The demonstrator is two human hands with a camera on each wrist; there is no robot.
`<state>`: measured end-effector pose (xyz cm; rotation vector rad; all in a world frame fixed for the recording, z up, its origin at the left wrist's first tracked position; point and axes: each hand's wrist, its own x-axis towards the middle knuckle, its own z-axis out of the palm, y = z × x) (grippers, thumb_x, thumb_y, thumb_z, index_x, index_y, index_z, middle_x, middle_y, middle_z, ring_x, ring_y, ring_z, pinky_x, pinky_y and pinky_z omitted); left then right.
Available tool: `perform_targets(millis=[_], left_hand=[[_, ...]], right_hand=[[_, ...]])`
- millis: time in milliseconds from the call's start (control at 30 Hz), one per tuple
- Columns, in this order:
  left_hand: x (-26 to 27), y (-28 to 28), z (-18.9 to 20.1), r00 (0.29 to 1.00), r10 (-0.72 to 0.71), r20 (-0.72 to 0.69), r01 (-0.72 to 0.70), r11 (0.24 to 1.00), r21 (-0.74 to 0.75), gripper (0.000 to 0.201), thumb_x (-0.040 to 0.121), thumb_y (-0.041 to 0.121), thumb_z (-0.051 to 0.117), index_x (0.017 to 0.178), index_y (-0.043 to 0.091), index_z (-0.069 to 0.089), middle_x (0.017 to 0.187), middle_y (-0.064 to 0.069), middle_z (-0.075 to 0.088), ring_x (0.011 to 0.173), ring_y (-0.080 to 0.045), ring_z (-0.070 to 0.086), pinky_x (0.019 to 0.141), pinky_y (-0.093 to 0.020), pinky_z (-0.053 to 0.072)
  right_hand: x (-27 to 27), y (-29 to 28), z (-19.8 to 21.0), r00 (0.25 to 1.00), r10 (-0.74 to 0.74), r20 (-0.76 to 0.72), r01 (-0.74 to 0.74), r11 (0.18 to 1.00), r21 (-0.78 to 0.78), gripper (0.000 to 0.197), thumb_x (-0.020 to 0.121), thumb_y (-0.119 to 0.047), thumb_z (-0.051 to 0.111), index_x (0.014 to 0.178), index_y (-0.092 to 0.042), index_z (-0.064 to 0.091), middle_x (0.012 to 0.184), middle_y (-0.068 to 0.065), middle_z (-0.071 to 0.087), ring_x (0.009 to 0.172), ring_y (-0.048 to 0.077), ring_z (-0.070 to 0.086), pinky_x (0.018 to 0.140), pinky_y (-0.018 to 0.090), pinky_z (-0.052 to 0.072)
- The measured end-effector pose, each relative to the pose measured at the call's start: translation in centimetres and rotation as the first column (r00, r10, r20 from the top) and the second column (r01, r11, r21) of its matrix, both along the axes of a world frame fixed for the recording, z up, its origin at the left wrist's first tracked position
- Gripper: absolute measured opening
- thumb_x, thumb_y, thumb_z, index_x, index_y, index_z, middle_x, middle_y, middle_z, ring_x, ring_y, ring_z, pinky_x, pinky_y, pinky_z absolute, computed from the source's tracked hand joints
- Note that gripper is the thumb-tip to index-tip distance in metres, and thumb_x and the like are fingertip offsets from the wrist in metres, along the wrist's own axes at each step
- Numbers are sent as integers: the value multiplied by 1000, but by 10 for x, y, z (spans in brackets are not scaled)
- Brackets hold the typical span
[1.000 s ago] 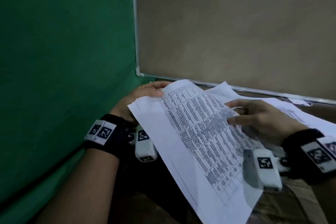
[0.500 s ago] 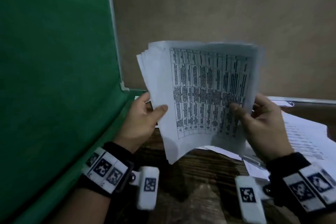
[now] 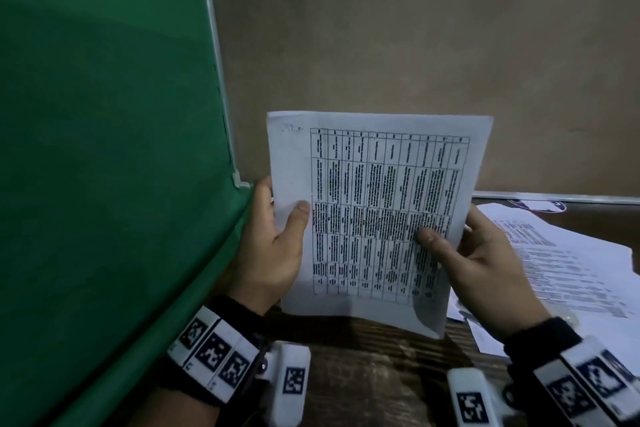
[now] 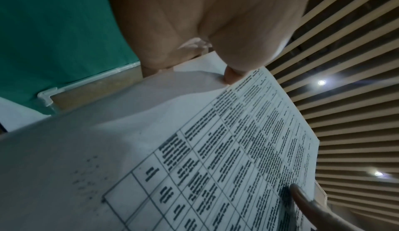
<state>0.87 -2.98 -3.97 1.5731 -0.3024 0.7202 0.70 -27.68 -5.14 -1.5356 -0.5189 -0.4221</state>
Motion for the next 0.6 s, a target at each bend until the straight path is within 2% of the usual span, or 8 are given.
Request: perform_targets(millis=[100, 167, 233, 333, 400, 500, 533, 600], left_hand=[[0, -1, -3, 1000, -6, -9, 7, 999, 36, 43, 94, 40, 54, 136, 34, 50, 139, 3, 64, 133, -20, 58, 116, -57, 41], [2, 0, -6, 1000, -3, -18, 4, 999, 47, 44, 97, 33, 51, 140, 25, 48, 141, 2, 62, 134, -20, 57, 118, -56, 39], [3, 0, -7, 999, 16, -29, -15, 999, 39, 37, 97, 29, 50, 134, 25, 51, 135, 2, 66, 129, -20, 61, 115, -57, 42], [5, 1, -8, 999, 11, -39, -10, 1000, 28, 42, 94, 37, 53, 134, 24, 53, 134, 0, 67, 128, -23, 62, 113, -59, 44], [5, 1, -9, 997, 2, -75, 4, 997, 76, 40, 96, 33, 51, 135, 24, 52, 133, 2, 68, 125, -21, 64, 112, -56, 46], [8, 2, -14, 989, 10, -145, 6, 993, 115, 27, 103, 24, 51, 129, 24, 55, 121, 6, 71, 113, -16, 67, 108, -54, 49], [9, 3, -13, 989, 12, -145, 4, 994, 112, 27, 102, 25, 52, 128, 24, 56, 120, 6, 71, 113, -16, 67, 108, -54, 49], [8, 4, -9, 988, 8, -152, 6, 996, 94, 27, 94, 33, 55, 120, 27, 61, 116, 3, 74, 111, -22, 69, 105, -56, 51]], right_hand=[[1, 2, -2, 1000, -7, 3, 8, 1000, -19, 32, 91, -17, 64, 123, -14, 63, 113, -5, 78, 103, 14, 74, 82, 24, 61], [2, 2, -2, 999, -29, 22, 30, 999, -29, 25, 95, -10, 62, 119, -15, 65, 111, -4, 78, 101, 15, 74, 81, 25, 61], [1, 0, 0, 996, -70, 61, 73, 996, -52, 23, 97, -5, 61, 116, -17, 67, 110, -5, 78, 100, 13, 74, 82, 26, 61], [1, -3, 2, 988, -118, 98, 125, 989, -73, 23, 98, -6, 62, 114, -21, 67, 110, -9, 77, 101, 10, 73, 84, 25, 60], [2, -4, 1, 993, -102, 53, 106, 990, -90, 23, 98, -6, 61, 116, -21, 66, 112, -9, 77, 103, 10, 73, 87, 27, 61], [3, -3, 0, 994, -108, -31, 103, 987, -121, 21, 99, -9, 60, 115, -20, 67, 110, -9, 78, 101, 10, 74, 87, 31, 62], [3, -4, 1, 991, -127, -30, 122, 984, -127, 20, 99, -9, 61, 114, -21, 67, 108, -9, 78, 99, 10, 74, 85, 31, 62], [3, -7, 2, 987, -160, -21, 156, 977, -145, 18, 99, -9, 62, 110, -21, 68, 103, -8, 78, 95, 11, 74, 82, 31, 61]])
